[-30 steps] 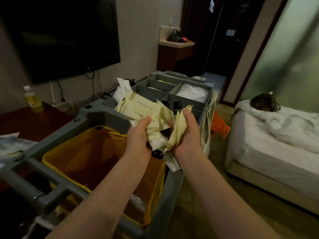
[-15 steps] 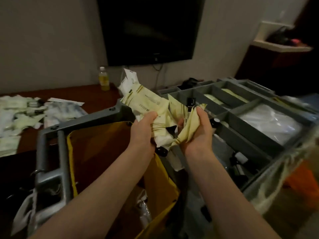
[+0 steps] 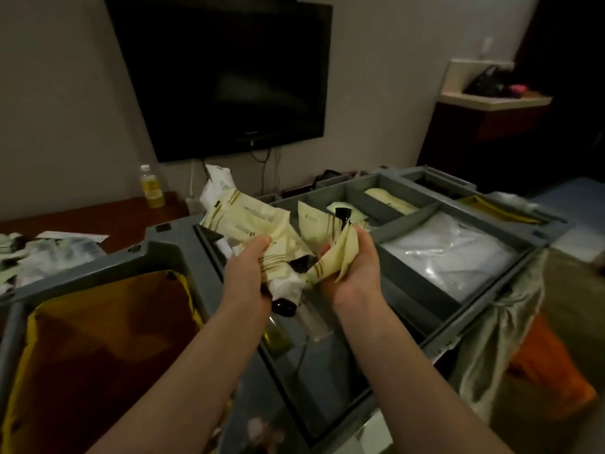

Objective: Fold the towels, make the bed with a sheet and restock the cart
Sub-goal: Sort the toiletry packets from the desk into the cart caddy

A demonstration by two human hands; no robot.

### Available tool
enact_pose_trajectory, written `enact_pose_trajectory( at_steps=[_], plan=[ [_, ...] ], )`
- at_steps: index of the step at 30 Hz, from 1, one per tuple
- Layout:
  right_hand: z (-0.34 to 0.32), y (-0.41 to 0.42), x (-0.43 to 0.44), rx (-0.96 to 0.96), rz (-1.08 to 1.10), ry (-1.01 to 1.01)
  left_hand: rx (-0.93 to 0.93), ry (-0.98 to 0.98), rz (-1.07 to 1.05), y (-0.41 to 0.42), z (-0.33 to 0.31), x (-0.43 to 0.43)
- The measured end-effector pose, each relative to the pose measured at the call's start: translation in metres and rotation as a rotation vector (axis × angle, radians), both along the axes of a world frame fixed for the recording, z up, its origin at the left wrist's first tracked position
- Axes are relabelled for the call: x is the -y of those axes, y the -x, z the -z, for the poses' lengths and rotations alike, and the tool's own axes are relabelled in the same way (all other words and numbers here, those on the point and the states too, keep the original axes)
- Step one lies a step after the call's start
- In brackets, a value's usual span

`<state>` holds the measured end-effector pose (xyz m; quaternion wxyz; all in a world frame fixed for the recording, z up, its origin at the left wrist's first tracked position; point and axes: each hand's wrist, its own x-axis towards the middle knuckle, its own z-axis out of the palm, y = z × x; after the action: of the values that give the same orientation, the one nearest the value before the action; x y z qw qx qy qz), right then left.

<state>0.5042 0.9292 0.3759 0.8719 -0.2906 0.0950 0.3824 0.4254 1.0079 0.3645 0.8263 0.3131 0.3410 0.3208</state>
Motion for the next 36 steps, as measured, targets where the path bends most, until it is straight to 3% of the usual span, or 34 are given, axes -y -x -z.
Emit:
enact_pose_trajectory(
  at_steps=[6,19,30,36],
  plan=[
    [-0.005,-0.056,0.028,-0.033,0.026,-0.018,-0.006,-0.021,-0.01,-0.051,-0.006,0.04],
    [-0.025,-0.218,0.098,-0.006,-0.158,-0.065,0.008,-0.031,-0.084,-0.205,-0.024,0.116],
    [0.006,-0.248,0.064,-0.035,-0.201,0.007,0.05,0.089,-0.051,-0.244,-0.004,0.093],
    [0.018,-0.294,0.048,0.015,-0.182,0.1,-0.058,0.117,-0.132,-0.253,0.014,0.061]
  ],
)
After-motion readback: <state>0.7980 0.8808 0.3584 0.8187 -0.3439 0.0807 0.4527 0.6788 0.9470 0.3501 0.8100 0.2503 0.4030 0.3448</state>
